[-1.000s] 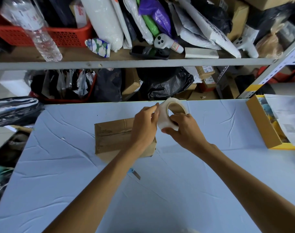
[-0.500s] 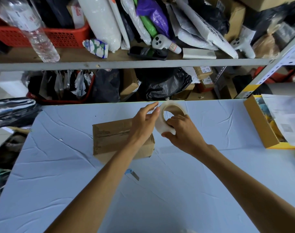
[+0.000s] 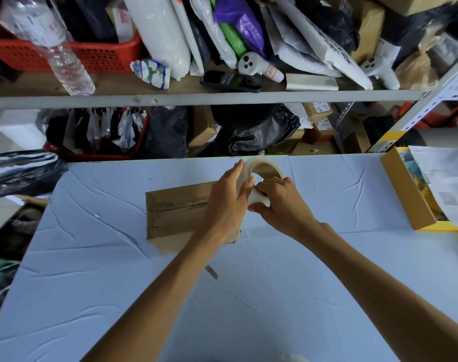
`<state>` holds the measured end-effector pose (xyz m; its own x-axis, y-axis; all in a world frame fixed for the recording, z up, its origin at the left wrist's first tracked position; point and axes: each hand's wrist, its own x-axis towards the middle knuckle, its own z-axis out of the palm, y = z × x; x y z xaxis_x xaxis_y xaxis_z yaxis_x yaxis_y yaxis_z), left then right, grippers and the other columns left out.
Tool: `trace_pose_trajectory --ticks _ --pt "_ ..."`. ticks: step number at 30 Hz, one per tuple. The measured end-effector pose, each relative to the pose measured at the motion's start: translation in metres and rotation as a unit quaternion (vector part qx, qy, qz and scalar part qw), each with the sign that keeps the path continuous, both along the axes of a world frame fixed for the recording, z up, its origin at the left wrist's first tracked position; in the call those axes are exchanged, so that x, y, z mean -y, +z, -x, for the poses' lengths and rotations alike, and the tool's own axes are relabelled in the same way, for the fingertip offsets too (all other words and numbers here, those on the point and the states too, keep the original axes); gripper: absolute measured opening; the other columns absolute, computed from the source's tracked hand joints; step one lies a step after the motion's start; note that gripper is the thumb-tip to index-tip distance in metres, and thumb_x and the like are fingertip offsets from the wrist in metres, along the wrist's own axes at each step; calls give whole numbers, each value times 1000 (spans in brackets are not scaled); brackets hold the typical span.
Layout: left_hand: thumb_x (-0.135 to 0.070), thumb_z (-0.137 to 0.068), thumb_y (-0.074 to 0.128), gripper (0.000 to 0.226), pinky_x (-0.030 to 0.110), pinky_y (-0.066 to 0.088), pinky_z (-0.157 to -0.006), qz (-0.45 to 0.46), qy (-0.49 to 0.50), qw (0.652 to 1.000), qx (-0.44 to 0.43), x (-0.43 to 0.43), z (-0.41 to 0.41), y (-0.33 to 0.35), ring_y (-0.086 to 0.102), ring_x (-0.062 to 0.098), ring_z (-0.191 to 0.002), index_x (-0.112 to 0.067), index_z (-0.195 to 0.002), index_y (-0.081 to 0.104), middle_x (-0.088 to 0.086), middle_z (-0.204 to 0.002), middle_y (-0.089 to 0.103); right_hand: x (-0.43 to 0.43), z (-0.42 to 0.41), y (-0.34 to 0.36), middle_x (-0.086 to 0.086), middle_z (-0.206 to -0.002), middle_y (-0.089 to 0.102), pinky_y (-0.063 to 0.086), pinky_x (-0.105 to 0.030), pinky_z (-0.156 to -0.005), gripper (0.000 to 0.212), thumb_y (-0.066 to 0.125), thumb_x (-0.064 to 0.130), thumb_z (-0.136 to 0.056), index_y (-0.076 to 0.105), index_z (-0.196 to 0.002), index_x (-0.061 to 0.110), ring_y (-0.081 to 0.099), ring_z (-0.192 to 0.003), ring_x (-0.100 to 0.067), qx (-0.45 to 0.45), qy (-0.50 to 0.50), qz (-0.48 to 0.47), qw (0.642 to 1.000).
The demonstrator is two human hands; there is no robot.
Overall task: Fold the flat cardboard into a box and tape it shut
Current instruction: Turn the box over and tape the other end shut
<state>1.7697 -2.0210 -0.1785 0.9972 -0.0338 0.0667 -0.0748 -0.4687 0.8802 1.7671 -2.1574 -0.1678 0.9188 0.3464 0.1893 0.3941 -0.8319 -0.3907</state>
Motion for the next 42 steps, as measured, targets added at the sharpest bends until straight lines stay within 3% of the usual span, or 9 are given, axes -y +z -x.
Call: trace_pose_trajectory --ticks 6,9,13,18,24,27,32,36,42 --pt "-41 -88 59 56 5 42 -79 11 -1 1000 20 -6 -1 -2 55 13 -117 -17 -137 48 2 -133 57 0 -1 -2 -3 -73 60 29 -30 -72 13 74 16 -77 65 -82 7 40 -69 -14 -9 -4 -11 1000" --pt "-45 -79 67 58 12 49 -80 53 -2 999 5 -13 -3 -3 59 8 -107 -21 -130 54 -2 -127 60 2 -2 -2 -5 -75 64 30 -29 -72 12 74 15 -76 66 -82 8 40 -68 -14 -16 4 -25 1000" --pt "-49 -69 75 51 5 49 -69 68 11 998 0 -18 -4 -4 58 -9 -91 -30 -114 60 -12 -111 63 3 0 -4 -8 -80 67 33 -30 -73 14 75 13 -76 68 -85 6 40 -70 -13 -18 5 -33 999" --pt "-61 -61 72 51 8 51 -67 62 28 997 27 -20 -4 -4 60 -9 -90 -32 -100 57 -26 -94 61 4 2 -3 -9 -80 67 34 -30 -70 14 77 12 -75 68 -82 4 40 -69 -13 -17 11 -54 998" --pt "-60 -63 69 55 -2 43 -66 41 27 997 63 -20 -8 -6 58 -5 -87 -23 -101 57 -16 -97 60 5 5 -2 -1 -73 61 29 -27 -69 15 77 12 -75 65 -78 5 38 -65 -8 -14 9 -70 997" --pt "-57 -64 69 54 -3 42 -65 47 18 997 63 -20 -10 -8 57 -1 -88 -19 -100 56 -12 -97 59 5 7 0 6 -73 53 27 -18 -69 14 78 10 -75 65 -77 5 38 -63 -5 -17 13 -82 996" --pt "-55 -65 68 54 1 45 -69 52 12 997 60 -18 -9 -12 54 5 -85 -15 -99 53 -6 -96 56 8 8 2 7 -74 50 28 -27 -71 13 77 8 -75 65 -78 4 41 -69 -15 -21 19 -87 996" --pt "-57 -66 67 47 10 48 -66 53 3 998 43 -13 -2 -18 53 11 -79 -23 -94 50 -10 -86 54 10 8 -1 6 -74 49 29 -29 -74 13 77 8 -75 66 -79 3 42 -69 -15 -28 16 -82 996" --pt "-50 -69 69 64 8 51 -72 109 24 993 45 -15 -8 -9 56 6 -101 -22 -125 54 -5 -119 55 4 4 0 3 -73 55 28 -31 -71 14 77 10 -76 63 -77 6 41 -70 -14 -9 2 -114 993"
